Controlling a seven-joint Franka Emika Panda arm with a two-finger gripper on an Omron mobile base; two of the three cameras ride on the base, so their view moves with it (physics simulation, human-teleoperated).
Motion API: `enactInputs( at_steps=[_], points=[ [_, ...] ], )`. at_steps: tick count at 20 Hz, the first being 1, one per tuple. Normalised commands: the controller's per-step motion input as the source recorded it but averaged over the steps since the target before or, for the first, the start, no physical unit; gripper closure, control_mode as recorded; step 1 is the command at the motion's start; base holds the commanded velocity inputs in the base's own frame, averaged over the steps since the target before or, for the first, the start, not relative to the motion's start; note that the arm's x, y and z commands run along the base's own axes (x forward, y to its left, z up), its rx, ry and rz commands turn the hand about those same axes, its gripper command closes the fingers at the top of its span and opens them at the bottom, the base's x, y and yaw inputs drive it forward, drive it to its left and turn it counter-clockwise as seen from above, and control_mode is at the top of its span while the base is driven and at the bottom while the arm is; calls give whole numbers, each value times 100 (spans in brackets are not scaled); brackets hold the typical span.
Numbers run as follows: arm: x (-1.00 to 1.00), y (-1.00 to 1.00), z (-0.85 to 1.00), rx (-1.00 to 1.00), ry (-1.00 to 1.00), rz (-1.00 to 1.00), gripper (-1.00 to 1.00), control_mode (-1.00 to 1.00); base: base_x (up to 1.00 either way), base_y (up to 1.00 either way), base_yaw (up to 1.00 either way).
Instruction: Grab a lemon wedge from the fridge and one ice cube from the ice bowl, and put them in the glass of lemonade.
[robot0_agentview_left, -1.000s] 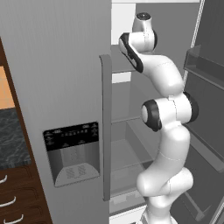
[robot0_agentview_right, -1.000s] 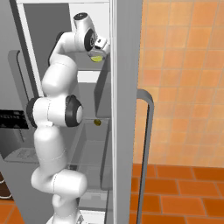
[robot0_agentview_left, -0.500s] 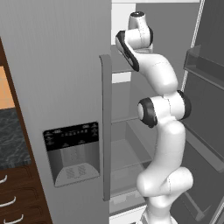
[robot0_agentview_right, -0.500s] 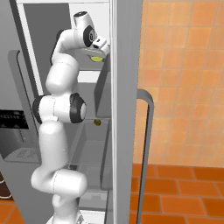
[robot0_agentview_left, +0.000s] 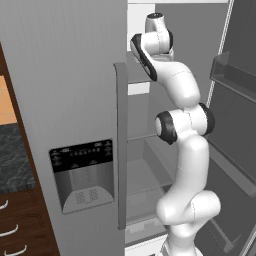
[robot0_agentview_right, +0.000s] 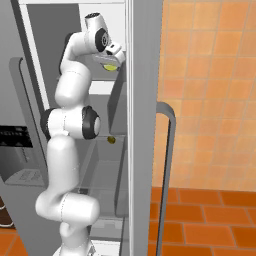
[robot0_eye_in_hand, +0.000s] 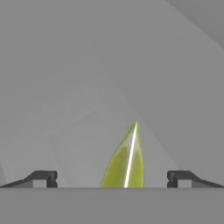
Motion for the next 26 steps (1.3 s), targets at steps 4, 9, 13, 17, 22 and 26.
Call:
enactInputs(
  at_steps=[4, 9, 13, 17, 22, 26],
  points=[
    [0, 0, -7, 0, 1, 0, 100, -100, 0, 0, 0],
    [-4, 0, -7, 0, 0, 0, 100, -100, 0, 0, 0],
    [0, -1, -3, 0, 0, 0, 100, -100, 0, 0, 0],
    [-16, -11, -6, 0, -12, 0, 100, -100, 0, 0, 0],
    [-70, -11, -1, 1, -14, 0, 100, -100, 0, 0, 0],
    [-94, -2, -1, 1, -11, 2, 100, -100, 0, 0, 0]
  ],
)
